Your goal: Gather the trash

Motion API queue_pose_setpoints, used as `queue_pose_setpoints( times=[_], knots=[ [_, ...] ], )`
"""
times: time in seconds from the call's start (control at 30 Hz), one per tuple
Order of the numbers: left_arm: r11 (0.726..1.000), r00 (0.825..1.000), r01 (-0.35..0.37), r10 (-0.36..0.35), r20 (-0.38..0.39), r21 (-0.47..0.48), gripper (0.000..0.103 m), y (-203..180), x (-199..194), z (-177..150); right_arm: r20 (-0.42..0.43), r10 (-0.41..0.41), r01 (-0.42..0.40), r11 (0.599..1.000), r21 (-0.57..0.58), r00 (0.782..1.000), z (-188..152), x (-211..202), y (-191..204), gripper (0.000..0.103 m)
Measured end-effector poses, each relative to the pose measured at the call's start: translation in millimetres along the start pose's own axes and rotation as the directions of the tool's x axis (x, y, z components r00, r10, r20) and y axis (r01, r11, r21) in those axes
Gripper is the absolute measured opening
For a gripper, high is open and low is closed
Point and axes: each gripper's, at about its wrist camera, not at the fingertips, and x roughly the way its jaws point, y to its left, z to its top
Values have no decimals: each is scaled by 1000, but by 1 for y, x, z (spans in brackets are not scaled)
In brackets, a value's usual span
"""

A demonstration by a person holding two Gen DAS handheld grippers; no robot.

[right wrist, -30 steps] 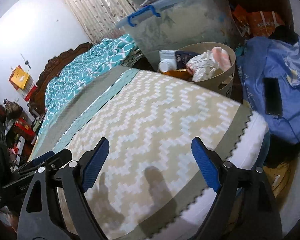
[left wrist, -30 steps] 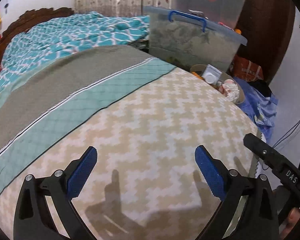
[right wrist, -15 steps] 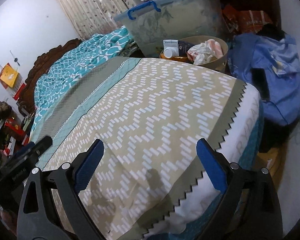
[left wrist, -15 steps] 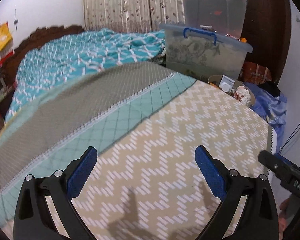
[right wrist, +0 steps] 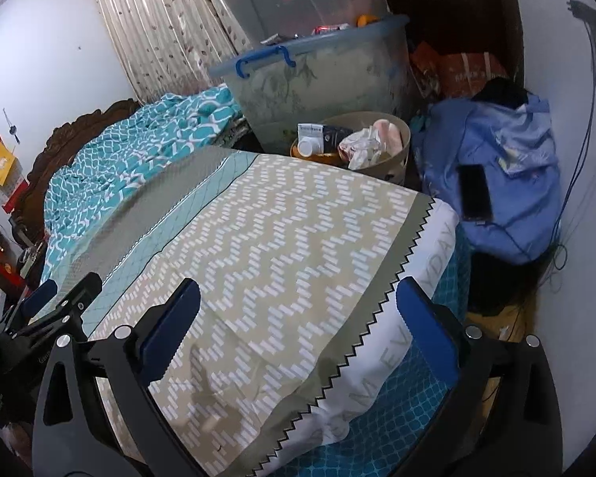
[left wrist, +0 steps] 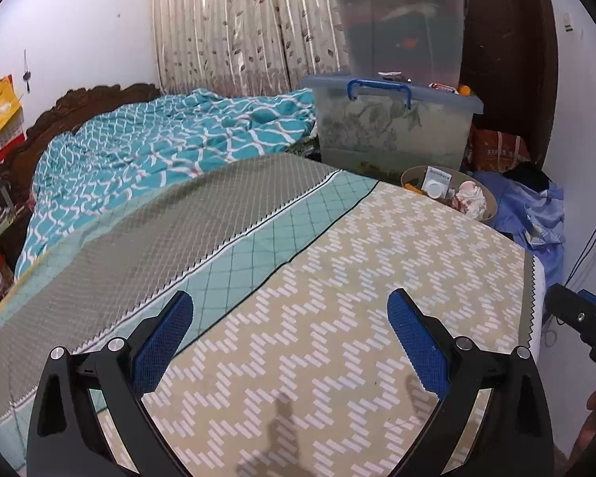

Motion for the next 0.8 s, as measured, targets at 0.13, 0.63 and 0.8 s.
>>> queue_pose_setpoints(
  times=[0.13,0.63,0.8],
  knots=[
    [999,999,-40,40,31,-8,94,3,-4,-3,-9,0,0,1000,-13,1000,-3,5,9,99],
    [996,995,-89,89,34,-4,94,-6,-20,-5,53,19,-16,998,-54,998,4,-13,7,99],
    [997,997,-74,74,39,2,94,-15,-37,6,115,12,-10,1000,-18,993,14,-34,-10,99]
  ],
)
